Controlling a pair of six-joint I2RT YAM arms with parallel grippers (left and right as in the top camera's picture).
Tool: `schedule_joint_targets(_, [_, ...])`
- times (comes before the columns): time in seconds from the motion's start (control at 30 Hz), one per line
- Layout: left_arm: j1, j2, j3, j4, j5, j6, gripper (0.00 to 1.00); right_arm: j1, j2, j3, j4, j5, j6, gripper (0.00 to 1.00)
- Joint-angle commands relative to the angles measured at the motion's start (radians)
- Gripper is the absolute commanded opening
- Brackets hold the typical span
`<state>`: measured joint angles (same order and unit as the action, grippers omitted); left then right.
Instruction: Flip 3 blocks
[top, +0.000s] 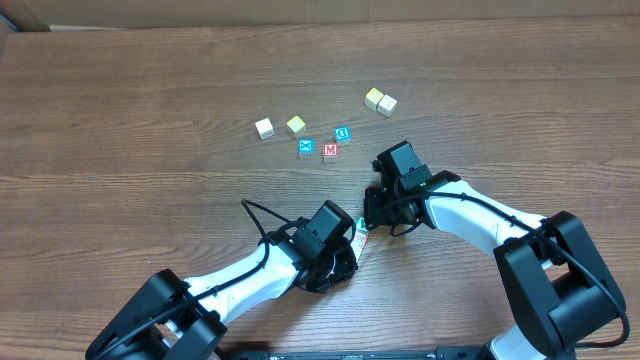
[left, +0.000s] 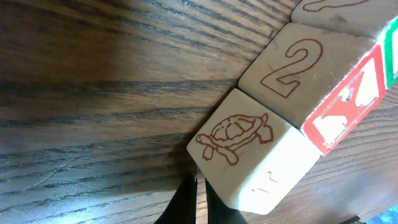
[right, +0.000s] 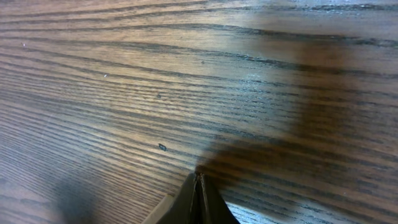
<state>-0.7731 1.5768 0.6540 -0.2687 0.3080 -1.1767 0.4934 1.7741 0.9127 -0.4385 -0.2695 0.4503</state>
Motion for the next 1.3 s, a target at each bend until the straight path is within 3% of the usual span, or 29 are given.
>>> schedule_joint_targets(0.0, [-0.002,0.033,0.008,0.035,-0.060,0.002,0.04,0.051,0.018,-0.016,-0.017,-0.079,0.023,0.04])
schedule_joint_targets(0.83, [-0.002,0.034,0.008,0.061,-0.064,-0.015,0.04,0.086,0.018,-0.016,-0.003,-0.061,0.045,0.04])
schedule_joint_targets(1.27, [-0.002,0.033,0.008,0.068,-0.080,-0.080,0.04,0.086,0.018,-0.016,-0.005,-0.061,0.048,0.04])
